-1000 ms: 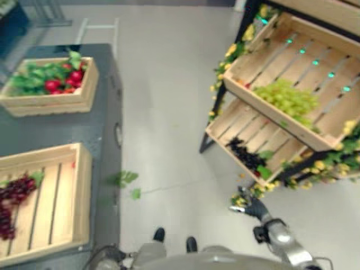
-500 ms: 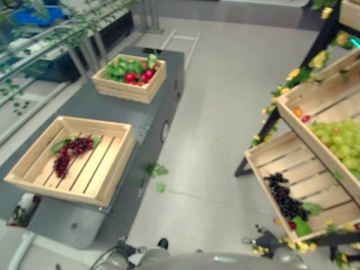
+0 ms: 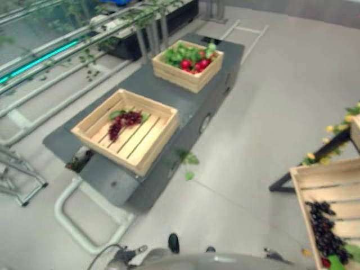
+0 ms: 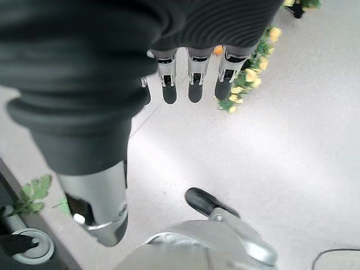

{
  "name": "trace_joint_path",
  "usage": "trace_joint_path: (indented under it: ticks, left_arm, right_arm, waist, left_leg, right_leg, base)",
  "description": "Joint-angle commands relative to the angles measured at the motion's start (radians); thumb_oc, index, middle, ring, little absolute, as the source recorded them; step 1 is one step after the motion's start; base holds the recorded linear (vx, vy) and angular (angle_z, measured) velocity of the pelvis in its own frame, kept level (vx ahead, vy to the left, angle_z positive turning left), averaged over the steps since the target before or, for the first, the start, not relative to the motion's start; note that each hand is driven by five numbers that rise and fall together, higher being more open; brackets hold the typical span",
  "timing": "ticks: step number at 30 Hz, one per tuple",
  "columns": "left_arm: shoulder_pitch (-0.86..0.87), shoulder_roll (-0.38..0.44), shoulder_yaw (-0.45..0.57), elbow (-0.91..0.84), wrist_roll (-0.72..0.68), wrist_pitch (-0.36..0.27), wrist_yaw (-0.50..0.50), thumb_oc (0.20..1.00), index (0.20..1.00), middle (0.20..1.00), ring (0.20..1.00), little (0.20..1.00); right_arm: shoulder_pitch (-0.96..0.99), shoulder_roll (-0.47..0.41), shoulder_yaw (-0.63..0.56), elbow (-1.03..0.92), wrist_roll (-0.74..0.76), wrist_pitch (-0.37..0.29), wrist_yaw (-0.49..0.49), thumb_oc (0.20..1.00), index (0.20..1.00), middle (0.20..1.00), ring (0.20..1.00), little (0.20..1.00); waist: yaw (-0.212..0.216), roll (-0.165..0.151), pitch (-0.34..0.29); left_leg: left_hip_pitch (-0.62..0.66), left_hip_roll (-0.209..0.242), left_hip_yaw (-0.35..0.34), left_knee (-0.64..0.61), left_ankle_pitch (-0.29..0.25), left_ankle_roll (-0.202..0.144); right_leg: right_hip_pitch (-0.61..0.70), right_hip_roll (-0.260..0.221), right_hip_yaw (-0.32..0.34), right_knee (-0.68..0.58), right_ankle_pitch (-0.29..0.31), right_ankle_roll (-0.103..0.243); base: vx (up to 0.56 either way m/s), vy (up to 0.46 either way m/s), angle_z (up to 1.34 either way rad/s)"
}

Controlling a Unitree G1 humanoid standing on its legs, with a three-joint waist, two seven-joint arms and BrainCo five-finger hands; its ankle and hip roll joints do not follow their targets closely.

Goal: Pick up the fruits from the basket on one side to the basket on the other side

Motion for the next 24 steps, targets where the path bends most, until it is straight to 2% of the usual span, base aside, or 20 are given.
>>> trace_joint_path:
  ticks: [1, 3, 4, 5, 6, 7, 8, 9, 10, 11, 12, 13, 14, 15, 16, 17, 18, 20, 21, 24]
  left_arm:
    - [-0.011, -0.038, 0.014, 0.028, -0.071, -0.013, -0.025, 1.0, 1.0, 1.0, 1.0, 1.0]
    - [-0.01, -0.025, 0.012, 0.014, -0.074, -0.014, -0.037, 1.0, 1.0, 1.0, 1.0, 1.0]
    - [-0.011, -0.011, 0.013, 0.007, -0.072, -0.014, -0.038, 1.0, 1.0, 1.0, 1.0, 1.0]
    - [-0.015, 0.001, 0.012, 0.004, -0.059, -0.013, -0.04, 1.0, 1.0, 1.0, 1.0, 1.0]
    - [-0.019, 0.013, 0.005, 0.009, -0.038, -0.012, -0.041, 1.0, 1.0, 1.0, 1.0, 1.0]
    - [-0.029, 0.021, -0.009, 0.011, -0.023, -0.012, -0.042, 1.0, 1.0, 1.0, 1.0, 1.0]
    - [-0.033, 0.026, -0.024, 0.011, -0.013, -0.012, -0.048, 1.0, 1.0, 1.0, 1.0, 1.0]
    - [-0.033, 0.026, -0.024, 0.011, -0.013, -0.012, -0.048, 1.0, 1.0, 1.0, 1.0, 1.0]
    - [-0.041, 0.032, -0.047, 0.009, 0.003, -0.012, -0.055, 1.0, 1.0, 1.0, 1.0, 1.0]
    - [-0.041, 0.033, -0.047, 0.008, 0.003, -0.012, -0.055, 1.0, 1.0, 1.0, 1.0, 1.0]
    - [-0.044, 0.037, -0.058, 0.005, 0.009, -0.015, -0.06, 1.0, 1.0, 1.0, 1.0, 1.0]
    - [-0.044, 0.037, -0.058, 0.005, 0.009, -0.015, -0.06, 1.0, 1.0, 1.0, 1.0, 1.0]
    - [-0.05, 0.037, -0.058, 0.018, 0.012, -0.016, -0.062, 1.0, 1.0, 1.0, 1.0, 1.0]
    - [-0.049, 0.038, -0.051, 0.029, 0.01, -0.012, -0.064, 1.0, 1.0, 1.0, 1.0, 1.0]
    - [-0.048, 0.038, -0.051, 0.029, 0.01, -0.013, -0.065, 1.0, 1.0, 1.0, 1.0, 1.0]
    - [-0.041, 0.035, -0.034, 0.045, 0.015, -0.013, -0.062, 1.0, 1.0, 1.0, 1.0, 1.0]
    - [-0.032, 0.03, -0.026, 0.053, 0.001, -0.011, -0.064, 1.0, 1.0, 1.0, 1.0, 1.0]
    - [-0.032, 0.03, -0.026, 0.053, 0.001, -0.011, -0.064, 1.0, 1.0, 1.0, 1.0, 1.0]
    - [-0.016, 0.016, -0.016, 0.071, -0.008, -0.005, -0.085, 1.0, 1.0, 1.0, 1.0, 1.0]
    - [-0.013, 0.012, -0.019, 0.079, 0.003, -0.001, -0.09, 1.0, 1.0, 1.0, 1.0, 1.0]
  right_arm:
    - [-0.029, -0.016, -0.006, -0.005, 0.04, 0.0, 0.005, 1.0, 1.0, 1.0, 1.0, 1.0]
    - [-0.036, 0.003, -0.01, -0.007, 0.047, -0.003, 0.011, 1.0, 1.0, 1.0, 1.0, 1.0]
    - [-0.038, 0.017, -0.008, -0.02, 0.054, -0.006, 0.011, 1.0, 1.0, 1.0, 1.0, 1.0]
    - [-0.038, 0.023, -0.012, -0.024, 0.06, -0.007, 0.009, 1.0, 1.0, 1.0, 1.0, 1.0]
    - [-0.037, 0.033, -0.01, -0.03, 0.064, -0.007, 0.013, 1.0, 1.0, 1.0, 1.0, 1.0]
    - [-0.033, 0.038, -0.009, -0.034, 0.069, -0.01, 0.012, 1.0, 1.0, 1.0, 1.0, 1.0]
    - [-0.029, 0.041, -0.005, -0.032, 0.065, -0.007, 0.014, 1.0, 1.0, 1.0, 1.0, 1.0]
    - [-0.029, 0.041, -0.005, -0.032, 0.065, -0.007, 0.014, 1.0, 1.0, 1.0, 1.0, 1.0]
    - [-0.024, 0.041, 0.004, -0.032, 0.064, -0.01, 0.009, 1.0, 1.0, 1.0, 1.0, 1.0]
    - [-0.024, 0.041, 0.004, -0.032, 0.064, -0.01, 0.009, 1.0, 1.0, 1.0, 1.0, 1.0]
    - [-0.021, 0.039, 0.007, -0.024, 0.068, -0.01, 0.008, 1.0, 1.0, 1.0, 1.0, 1.0]
    - [-0.021, 0.039, 0.008, -0.024, 0.068, -0.011, 0.008, 1.0, 1.0, 1.0, 1.0, 1.0]
    - [-0.031, 0.035, 0.02, -0.005, 0.052, -0.006, 0.008, 1.0, 1.0, 1.0, 1.0, 1.0]
    - [-0.034, 0.034, 0.028, 0.003, 0.045, -0.003, 0.01, 1.0, 1.0, 1.0, 1.0, 1.0]
    - [-0.034, 0.034, 0.029, 0.004, 0.045, -0.004, 0.01, 1.0, 1.0, 1.0, 1.0, 1.0]
    - [-0.025, 0.031, 0.034, 0.033, 0.022, 0.008, 0.013, 1.0, 1.0, 1.0, 1.0, 1.0]
    - [-0.031, 0.031, 0.034, 0.041, 0.02, 0.012, 0.015, 1.0, 1.0, 1.0, 1.0, 1.0]
    - [-0.031, 0.031, 0.034, 0.041, 0.02, 0.012, 0.015, 1.0, 1.0, 1.0, 1.0, 1.0]
    - [-0.031, 0.025, 0.033, 0.043, 0.011, 0.016, 0.027, 1.0, 1.0, 1.0, 1.0, 1.0]
    - [-0.032, 0.022, 0.035, 0.052, -0.001, 0.018, 0.032, 1.0, 1.0, 1.0, 1.0, 1.0]
  waist:
    - [0.037, -0.018, -0.024]
    - [0.051, -0.019, -0.029]
    - [0.051, -0.025, -0.024]
    - [0.048, -0.032, -0.013]
    - [0.038, -0.042, 0.002]
    - [0.025, -0.043, 0.021]
    - [0.009, -0.036, 0.033]
    - [0.01, -0.033, 0.03]
    - [-0.013, -0.034, 0.026]
    - [-0.017, -0.035, 0.027]
    - [-0.021, -0.045, 0.014]
    - [-0.023, -0.044, 0.015]
    - [-0.024, -0.055, 0.008]
    - [-0.024, -0.067, 0.004]
    - [-0.023, -0.066, 0.006]
    - [-0.005, -0.075, -0.013]
    - [0.0, -0.075, -0.021]
    - [0.0, -0.075, -0.02]
    - [0.002, -0.066, -0.046]
    - [0.004, -0.06, -0.053]
  left_leg:
    - [-0.014, 0.012, -0.033, 0.037, -0.034, -0.027]
    - [0.032, 0.014, -0.039, -0.025, -0.034, -0.007]
    - [0.044, 0.02, -0.04, -0.042, -0.033, 0.0]
    - [0.061, 0.019, -0.044, -0.045, -0.043, 0.008]
    - [0.076, 0.018, -0.061, -0.042, -0.046, 0.015]
    - [0.08, 0.023, -0.097, -0.036, -0.038, 0.017]
    - [0.084, 0.036, -0.131, -0.033, -0.031, 0.016]
    - [0.079, 0.039, -0.13, -0.034, -0.028, 0.015]
    - [0.086, 0.035, -0.19, -0.041, -0.028, 0.012]
    - [0.088, 0.034, -0.193, -0.041, -0.029, 0.012]
    - [0.09, 0.028, -0.223, -0.049, -0.031, 0.004]
    - [0.091, 0.029, -0.226, -0.049, -0.032, 0.004]
    - [0.095, 0.019, -0.247, -0.052, -0.047, -0.005]
    - [0.103, 0.007, -0.258, -0.052, -0.054, -0.003]
    - [0.107, 0.009, -0.258, -0.052, -0.056, -0.003]
    - [0.106, -0.006, -0.265, -0.052, -0.06, -0.003]
    - [0.11, -0.004, -0.269, -0.051, -0.064, -0.004]
    - [0.112, -0.003, -0.268, -0.051, -0.064, -0.004]
    - [0.12, 0.004, -0.272, -0.052, -0.069, -0.019]
    - [0.127, 0.005, -0.273, -0.052, -0.072, -0.022]
  right_leg:
    - [-0.031, -0.038, 0.038, 0.068, 0.026, 0.078]
    - [-0.054, -0.048, 0.009, 0.172, 0.007, 0.088]
    - [-0.096, -0.053, -0.003, 0.268, 0.005, 0.101]
    - [-0.124, -0.067, 0.001, 0.355, 0.026, 0.129]
    - [-0.154, -0.068, 0.034, 0.426, 0.084, 0.164]
    - [-0.183, -0.054, 0.113, 0.485, 0.124, 0.185]
    - [-0.216, -0.024, 0.183, 0.524, 0.132, 0.187]
    - [-0.219, -0.021, 0.182, 0.518, 0.138, 0.186]
    - [-0.248, 0.042, 0.249, 0.47, 0.09, 0.159]
    - [-0.245, 0.04, 0.246, 0.471, 0.087, 0.159]
    - [-0.23, 0.026, 0.249, 0.371, 0.054, 0.135]
    - [-0.228, 0.026, 0.247, 0.37, 0.053, 0.134]
    - [-0.241, 0.006, 0.268, 0.202, 0.07, 0.125]
    - [-0.23, 0.016, 0.295, 0.129, 0.092, 0.119]
    - [-0.224, 0.018, 0.296, 0.124, 0.094, 0.119]
    - [-0.184, 0.013, 0.326, 0.077, 0.115, 0.116]
    - [-0.167, 0.029, 0.335, 0.068, 0.11, 0.109]
    - [-0.165, 0.029, 0.336, 0.067, 0.11, 0.109]
    - [-0.116, 0.03, 0.316, 0.013, 0.118, 0.102]
    - [-0.094, 0.033, 0.317, -0.016, 0.126, 0.097]
  base:
    - [0.11, 0.116, 0.28]
    - [0.06, 0.108, 0.15]
    - [0.01, 0.081, 0.11]
    - [0.02, 0.052, 0.15]
    - [0.02, 0.007, 0.13]
    - [0.0, -0.035, 0.37]
    - [-0.01, -0.04, 0.65]
    - [0.04, -0.005, 1.2]
    - [0.04, 0.01, 1.2]
    - [0.12, -0.031, 1.25]
    - [0.08, -0.046, 0.9]
    - [0.16, -0.104, 1.05]
    - [0.14, -0.069, 0.76]
    - [0.14, -0.067, 0.61]
    - [0.13, -0.031, 0.31]
    - [0.13, -0.066, 0.22]
    - [0.12, -0.067, 0.24]
    - [0.09, -0.064, 0.15]
    - [0.14, -0.087, 0.07]
    - [0.1, -0.078, 0.0]
